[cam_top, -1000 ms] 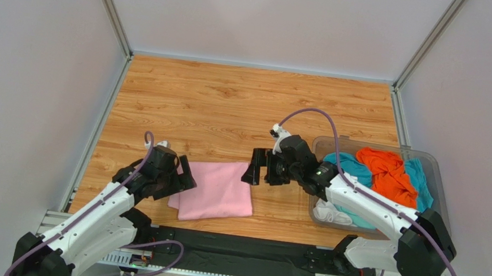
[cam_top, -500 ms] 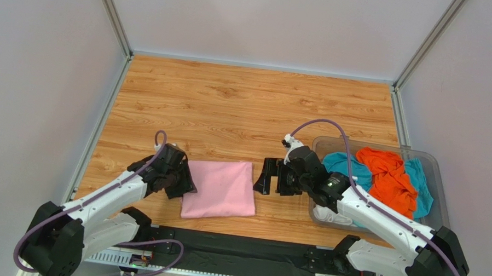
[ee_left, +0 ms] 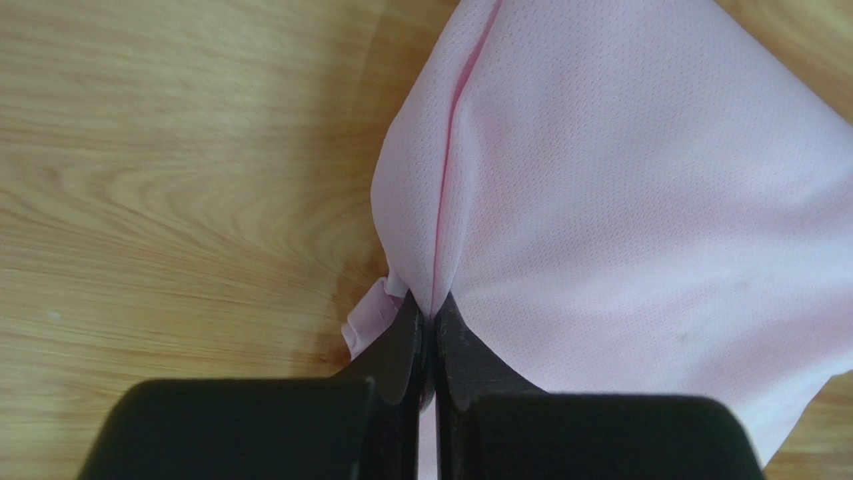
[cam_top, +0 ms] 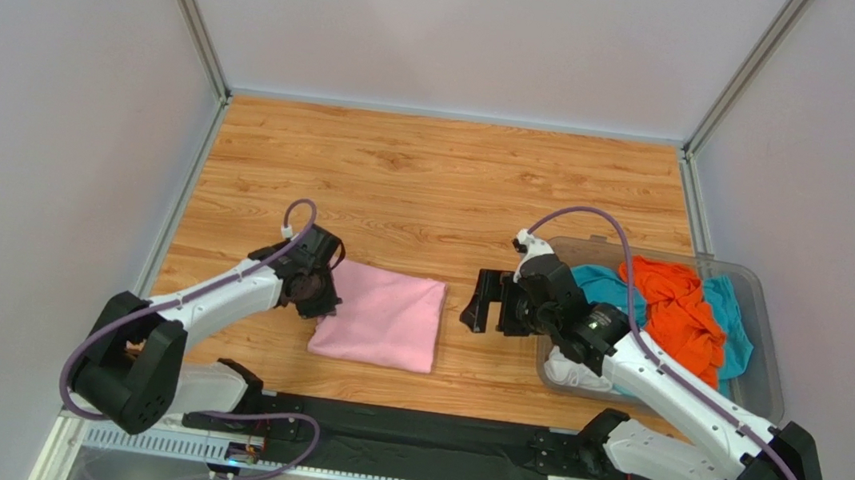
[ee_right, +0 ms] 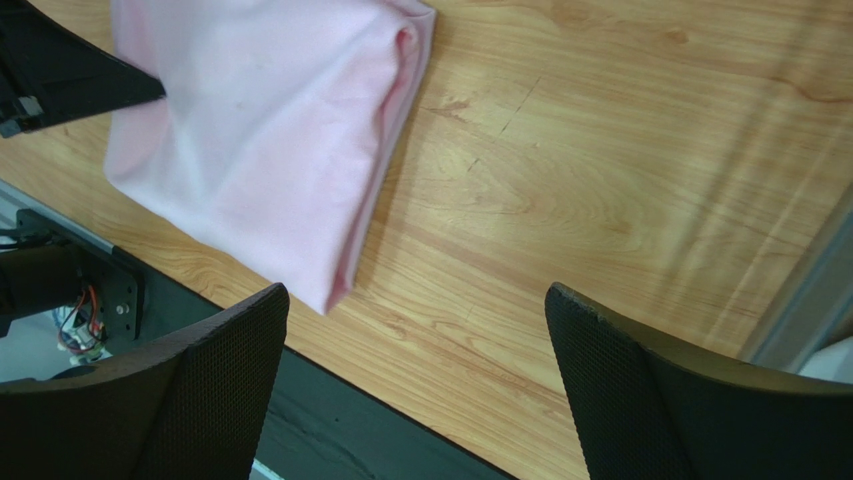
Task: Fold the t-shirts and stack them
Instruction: Neatly place the folded tshirt to the corner
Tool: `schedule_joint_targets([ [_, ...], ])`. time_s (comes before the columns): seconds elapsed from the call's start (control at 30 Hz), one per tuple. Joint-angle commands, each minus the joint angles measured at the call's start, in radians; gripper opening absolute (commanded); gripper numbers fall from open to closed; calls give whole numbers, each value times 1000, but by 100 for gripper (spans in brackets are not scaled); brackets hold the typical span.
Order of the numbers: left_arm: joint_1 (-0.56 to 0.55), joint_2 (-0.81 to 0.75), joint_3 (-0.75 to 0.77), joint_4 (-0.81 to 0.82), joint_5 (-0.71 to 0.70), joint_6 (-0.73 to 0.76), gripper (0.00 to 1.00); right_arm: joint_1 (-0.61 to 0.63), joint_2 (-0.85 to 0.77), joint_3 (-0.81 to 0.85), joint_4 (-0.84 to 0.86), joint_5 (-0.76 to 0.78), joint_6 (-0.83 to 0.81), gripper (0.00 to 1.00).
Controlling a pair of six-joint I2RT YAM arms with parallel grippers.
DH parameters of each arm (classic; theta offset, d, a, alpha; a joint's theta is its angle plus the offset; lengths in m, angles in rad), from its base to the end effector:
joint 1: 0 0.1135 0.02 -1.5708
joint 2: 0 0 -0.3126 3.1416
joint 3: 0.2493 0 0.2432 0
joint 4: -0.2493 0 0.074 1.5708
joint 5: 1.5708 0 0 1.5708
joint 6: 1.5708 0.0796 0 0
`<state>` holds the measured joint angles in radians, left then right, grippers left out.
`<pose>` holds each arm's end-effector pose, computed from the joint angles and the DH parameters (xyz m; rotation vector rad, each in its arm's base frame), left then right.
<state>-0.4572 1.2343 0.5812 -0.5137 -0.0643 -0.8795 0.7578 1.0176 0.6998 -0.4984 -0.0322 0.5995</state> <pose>0.1824 -0.0840 0.1719 -0.5987 2.7062 -0.2818 0.1461 0.1418 0.2510 -0.2132 2.4866 0.6521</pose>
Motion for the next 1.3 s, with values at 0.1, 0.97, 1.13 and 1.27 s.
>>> schedule_joint_targets([
  [0.1, 81, 112, 235, -57, -222, 163, 0, -28, -22, 10, -28, 84, -87, 100],
  [0.97, 643, 964, 1279, -256, -344, 298, 0, -250, 108, 52, 15, 48, -216, 100],
  [1.13, 675, 1031, 1397, -252, -327, 307, 0, -270, 125, 55, 27, 14, -222, 100],
  [1.27, 677, 1071, 1445, -252, -356, 295, 0, -285, 139, 56, 35, 2, -219, 100],
])
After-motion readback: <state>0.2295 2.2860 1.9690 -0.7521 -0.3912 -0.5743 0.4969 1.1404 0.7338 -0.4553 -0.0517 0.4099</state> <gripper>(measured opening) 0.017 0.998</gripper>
